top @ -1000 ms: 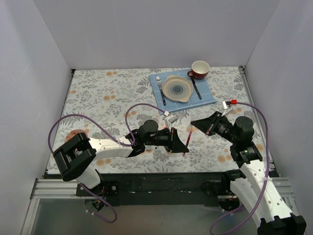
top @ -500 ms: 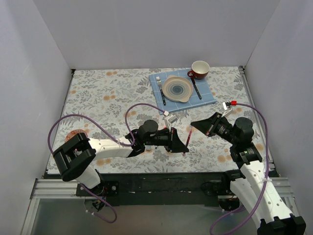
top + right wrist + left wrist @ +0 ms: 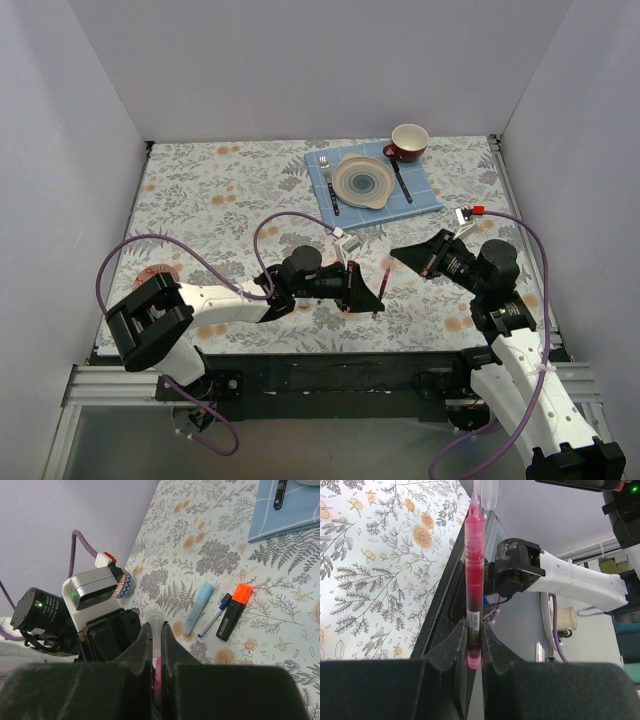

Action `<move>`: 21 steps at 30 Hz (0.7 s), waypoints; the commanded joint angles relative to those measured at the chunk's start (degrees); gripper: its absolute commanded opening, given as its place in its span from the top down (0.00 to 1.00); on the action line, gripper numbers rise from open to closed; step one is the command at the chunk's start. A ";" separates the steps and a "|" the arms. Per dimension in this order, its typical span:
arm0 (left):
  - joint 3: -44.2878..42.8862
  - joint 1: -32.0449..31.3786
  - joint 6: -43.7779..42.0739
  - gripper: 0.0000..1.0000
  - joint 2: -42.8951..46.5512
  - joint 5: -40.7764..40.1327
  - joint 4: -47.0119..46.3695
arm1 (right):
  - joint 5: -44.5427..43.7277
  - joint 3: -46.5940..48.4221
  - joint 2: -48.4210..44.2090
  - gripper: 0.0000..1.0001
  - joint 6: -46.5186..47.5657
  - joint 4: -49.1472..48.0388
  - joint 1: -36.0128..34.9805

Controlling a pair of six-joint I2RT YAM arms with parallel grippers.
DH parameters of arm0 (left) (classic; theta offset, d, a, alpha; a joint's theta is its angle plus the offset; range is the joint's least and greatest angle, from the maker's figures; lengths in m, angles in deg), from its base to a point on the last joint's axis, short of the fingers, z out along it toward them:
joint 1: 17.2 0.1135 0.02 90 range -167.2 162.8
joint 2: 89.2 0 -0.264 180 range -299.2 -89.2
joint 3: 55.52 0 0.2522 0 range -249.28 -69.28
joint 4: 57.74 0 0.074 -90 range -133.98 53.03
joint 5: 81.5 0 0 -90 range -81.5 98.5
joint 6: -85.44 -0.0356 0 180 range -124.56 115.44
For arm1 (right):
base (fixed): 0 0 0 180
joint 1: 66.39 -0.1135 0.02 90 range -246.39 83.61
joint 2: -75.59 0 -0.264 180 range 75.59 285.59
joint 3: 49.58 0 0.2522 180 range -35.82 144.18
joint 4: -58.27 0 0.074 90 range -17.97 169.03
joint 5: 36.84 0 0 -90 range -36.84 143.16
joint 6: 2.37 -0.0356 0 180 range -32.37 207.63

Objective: Insert the pens into the pen caps

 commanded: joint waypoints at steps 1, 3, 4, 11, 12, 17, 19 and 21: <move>0.74 -0.32 -0.57 1.00 2.87 -0.56 -0.42 | -0.35 0.02 -0.60 0.99 0.95 -1.41 -0.26; 0.75 -0.32 -0.57 1.00 3.05 -0.64 -0.60 | -0.26 -0.06 -0.60 0.99 0.95 -1.41 -0.26; 0.83 -0.32 -0.49 1.00 3.14 -0.64 -0.43 | -0.35 -0.06 -0.60 0.99 1.03 -1.41 -0.26; 0.92 -0.32 -0.66 1.00 3.40 -1.26 -0.60 | 0.00 -0.50 -1.03 0.99 1.56 -1.06 -0.34; 0.83 -0.23 -0.58 1.00 3.40 -1.26 -0.60 | -0.08 -0.59 -1.12 0.99 1.56 -1.06 -0.26; 0.66 -0.32 -0.66 1.00 3.40 -1.26 -0.60 | 0.62 -1.21 -1.04 0.99 1.30 -1.59 -0.34; 0.39 -0.32 -0.66 1.00 3.40 -1.09 -0.51 | 0.62 -1.21 -1.04 0.99 1.48 -1.59 -0.34; 0.22 -0.32 -0.75 1.00 3.49 -1.17 -0.43 | 0.62 -1.29 -1.04 0.99 1.48 -1.76 -0.26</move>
